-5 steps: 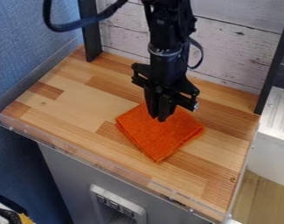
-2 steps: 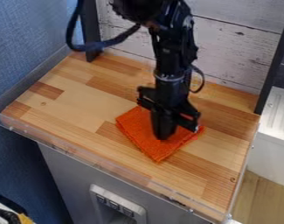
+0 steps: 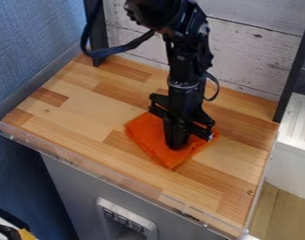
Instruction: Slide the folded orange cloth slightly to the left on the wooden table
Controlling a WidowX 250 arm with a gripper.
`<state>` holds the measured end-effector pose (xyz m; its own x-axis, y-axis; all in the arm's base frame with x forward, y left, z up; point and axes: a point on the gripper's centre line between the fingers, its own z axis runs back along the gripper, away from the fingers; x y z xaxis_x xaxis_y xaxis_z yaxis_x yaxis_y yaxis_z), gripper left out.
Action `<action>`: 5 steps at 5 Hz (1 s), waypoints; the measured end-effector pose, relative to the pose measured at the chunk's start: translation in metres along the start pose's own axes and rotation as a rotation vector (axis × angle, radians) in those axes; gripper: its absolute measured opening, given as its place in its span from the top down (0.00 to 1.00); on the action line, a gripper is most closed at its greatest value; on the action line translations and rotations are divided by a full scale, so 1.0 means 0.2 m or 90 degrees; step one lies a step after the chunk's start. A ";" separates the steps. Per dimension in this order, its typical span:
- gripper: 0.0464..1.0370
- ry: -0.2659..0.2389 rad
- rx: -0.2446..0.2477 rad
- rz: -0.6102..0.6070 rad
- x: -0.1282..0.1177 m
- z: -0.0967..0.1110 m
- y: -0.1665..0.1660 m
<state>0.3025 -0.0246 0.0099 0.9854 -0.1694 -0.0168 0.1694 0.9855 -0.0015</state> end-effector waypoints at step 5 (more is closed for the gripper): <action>0.99 -0.032 0.013 0.078 -0.08 -0.02 0.22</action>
<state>0.2933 0.0215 0.0067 0.9982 -0.0483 0.0351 0.0477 0.9987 0.0178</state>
